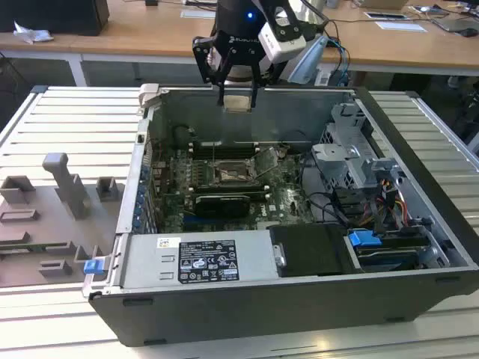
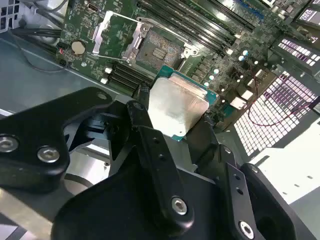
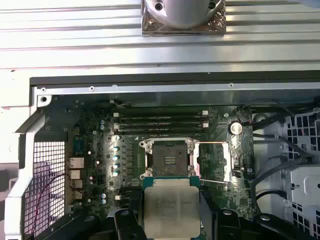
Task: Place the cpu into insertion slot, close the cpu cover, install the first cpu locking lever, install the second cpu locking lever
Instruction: 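Place the cpu into insertion slot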
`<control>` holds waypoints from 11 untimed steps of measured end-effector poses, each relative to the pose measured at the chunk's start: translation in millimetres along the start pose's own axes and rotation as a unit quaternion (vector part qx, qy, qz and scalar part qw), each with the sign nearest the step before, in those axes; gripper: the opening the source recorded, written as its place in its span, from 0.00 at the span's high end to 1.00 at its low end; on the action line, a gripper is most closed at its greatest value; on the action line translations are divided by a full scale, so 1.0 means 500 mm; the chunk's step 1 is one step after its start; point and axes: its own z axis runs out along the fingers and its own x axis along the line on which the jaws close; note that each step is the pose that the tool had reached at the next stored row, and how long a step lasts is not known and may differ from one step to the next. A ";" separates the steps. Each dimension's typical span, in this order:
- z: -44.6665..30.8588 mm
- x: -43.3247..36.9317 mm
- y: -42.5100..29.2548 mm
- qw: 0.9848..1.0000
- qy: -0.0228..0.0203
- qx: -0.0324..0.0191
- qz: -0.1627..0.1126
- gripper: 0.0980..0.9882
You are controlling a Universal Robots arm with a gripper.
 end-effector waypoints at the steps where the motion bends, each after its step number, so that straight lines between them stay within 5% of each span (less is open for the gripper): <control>1: 0.000 0.000 0.000 1.000 0.000 0.000 0.000 0.50; 11: 0.000 0.000 0.000 1.000 -0.003 -0.001 0.031 0.50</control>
